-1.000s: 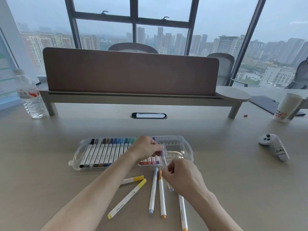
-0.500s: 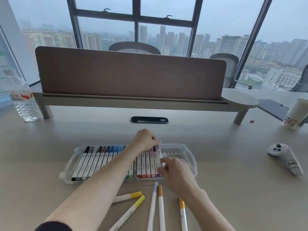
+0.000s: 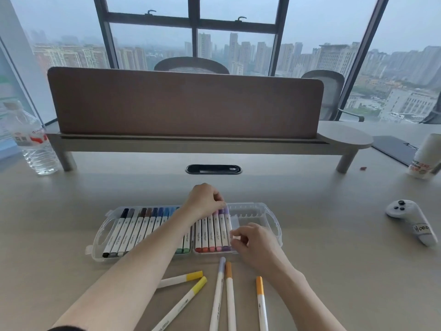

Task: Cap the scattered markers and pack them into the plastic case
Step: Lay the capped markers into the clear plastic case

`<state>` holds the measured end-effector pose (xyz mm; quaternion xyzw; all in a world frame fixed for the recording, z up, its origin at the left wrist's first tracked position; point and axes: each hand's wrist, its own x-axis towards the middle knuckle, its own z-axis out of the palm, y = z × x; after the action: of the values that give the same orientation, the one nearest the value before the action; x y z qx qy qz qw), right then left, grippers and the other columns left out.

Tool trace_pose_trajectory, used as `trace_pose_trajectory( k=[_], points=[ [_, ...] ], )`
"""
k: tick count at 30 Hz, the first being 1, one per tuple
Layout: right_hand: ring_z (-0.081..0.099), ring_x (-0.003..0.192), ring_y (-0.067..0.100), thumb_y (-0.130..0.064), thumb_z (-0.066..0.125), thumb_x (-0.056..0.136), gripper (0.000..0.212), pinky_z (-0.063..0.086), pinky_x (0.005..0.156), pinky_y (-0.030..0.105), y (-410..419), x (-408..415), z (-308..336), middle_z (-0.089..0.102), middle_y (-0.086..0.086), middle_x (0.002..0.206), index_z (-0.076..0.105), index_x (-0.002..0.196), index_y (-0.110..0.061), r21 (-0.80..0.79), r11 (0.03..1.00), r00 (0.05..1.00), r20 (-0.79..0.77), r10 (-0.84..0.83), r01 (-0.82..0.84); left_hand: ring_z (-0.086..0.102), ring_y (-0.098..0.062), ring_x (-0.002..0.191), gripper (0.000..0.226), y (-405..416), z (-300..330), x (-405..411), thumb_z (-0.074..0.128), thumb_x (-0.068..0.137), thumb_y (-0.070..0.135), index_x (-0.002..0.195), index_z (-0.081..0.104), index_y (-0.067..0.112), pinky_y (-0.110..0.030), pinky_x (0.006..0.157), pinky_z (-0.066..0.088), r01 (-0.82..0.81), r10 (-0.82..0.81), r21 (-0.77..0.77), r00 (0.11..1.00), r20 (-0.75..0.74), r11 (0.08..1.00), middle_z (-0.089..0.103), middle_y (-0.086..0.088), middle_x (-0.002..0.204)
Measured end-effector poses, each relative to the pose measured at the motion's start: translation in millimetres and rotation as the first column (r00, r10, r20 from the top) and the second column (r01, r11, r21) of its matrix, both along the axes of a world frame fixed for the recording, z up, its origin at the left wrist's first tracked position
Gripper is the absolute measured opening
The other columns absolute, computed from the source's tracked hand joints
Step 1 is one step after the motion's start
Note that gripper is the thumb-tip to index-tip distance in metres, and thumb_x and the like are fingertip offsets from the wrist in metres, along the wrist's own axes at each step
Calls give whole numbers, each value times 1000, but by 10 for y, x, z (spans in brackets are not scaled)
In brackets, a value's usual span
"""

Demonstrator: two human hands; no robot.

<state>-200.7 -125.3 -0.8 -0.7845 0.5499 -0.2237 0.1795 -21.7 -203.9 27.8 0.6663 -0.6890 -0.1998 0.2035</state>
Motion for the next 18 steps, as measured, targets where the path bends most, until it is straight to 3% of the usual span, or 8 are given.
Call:
trace_pose_trajectory(
  k=[5, 9, 11, 14, 18],
  points=[
    [53, 74, 0, -25, 67, 88, 17, 33, 64, 4, 110, -155, 22, 56, -18, 81, 75, 102, -27, -51, 994, 994, 59, -91, 94, 65, -6, 73, 20, 423, 49, 110, 68, 92, 38, 88, 72, 19, -22, 66, 53, -17, 19, -64, 999, 27, 998, 74, 2, 85],
    [56, 71, 2, -26, 69, 84, 9, 41, 65, 14, 231, -248, 45, 61, -16, 76, 75, 90, -29, -34, 990, 989, 50, -137, 139, 58, -16, 53, 42, 840, 117, 79, 70, 88, 47, 67, 67, 12, -28, 57, 50, 39, -48, 96, 994, 97, 995, 63, -3, 60],
    [58, 70, 4, -25, 70, 82, 7, 44, 66, 20, 291, -262, 52, 62, -15, 72, 75, 84, -29, -36, 988, 987, 54, -149, 151, 54, -11, 53, 43, 1004, 116, 9, 71, 84, 56, 64, 59, 19, -25, 54, 44, 69, -110, 196, 972, 210, 978, 57, 6, 58],
    [59, 69, 3, -24, 70, 81, 7, 47, 65, 20, 383, -269, 80, 61, -15, 68, 75, 80, -28, -29, 989, 987, 68, -145, 148, 67, -12, 73, 40, 1107, 48, -80, 74, 78, 60, 81, 66, 21, -25, 65, 53, 63, -134, 232, 943, 305, 971, 68, 4, 77],
    [58, 69, 2, -23, 69, 81, 7, 45, 63, 17, 460, -304, 84, 61, -16, 68, 75, 80, -28, -26, 990, 988, 60, -139, 141, 72, -11, 76, 32, 1100, -1, -77, 78, 78, 49, 88, 71, 19, -33, 80, 60, 35, -104, 280, 966, 235, 959, 74, 4, 81]
  ],
)
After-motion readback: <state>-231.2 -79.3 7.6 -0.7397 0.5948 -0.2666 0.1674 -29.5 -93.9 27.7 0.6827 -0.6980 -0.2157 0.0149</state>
